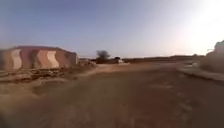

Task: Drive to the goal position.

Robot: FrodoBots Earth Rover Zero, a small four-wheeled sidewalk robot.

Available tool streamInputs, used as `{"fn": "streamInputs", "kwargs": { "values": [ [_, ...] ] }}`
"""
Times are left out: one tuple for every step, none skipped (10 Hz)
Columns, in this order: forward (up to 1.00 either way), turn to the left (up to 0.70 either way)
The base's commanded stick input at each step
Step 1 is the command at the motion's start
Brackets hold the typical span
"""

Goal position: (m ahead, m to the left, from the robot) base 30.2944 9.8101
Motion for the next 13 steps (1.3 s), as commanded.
{"fn": "streamInputs", "kwargs": {
  "values": [
    [0.69, 0.00],
    [0.69, 0.00],
    [0.69, 0.00],
    [0.69, 0.00],
    [0.69, 0.00],
    [0.69, 0.00],
    [0.69, 0.00],
    [0.69, 0.00],
    [0.69, 0.00],
    [0.69, 0.00],
    [0.69, 0.00],
    [0.69, 0.00],
    [0.69, 0.00]
  ]
}}
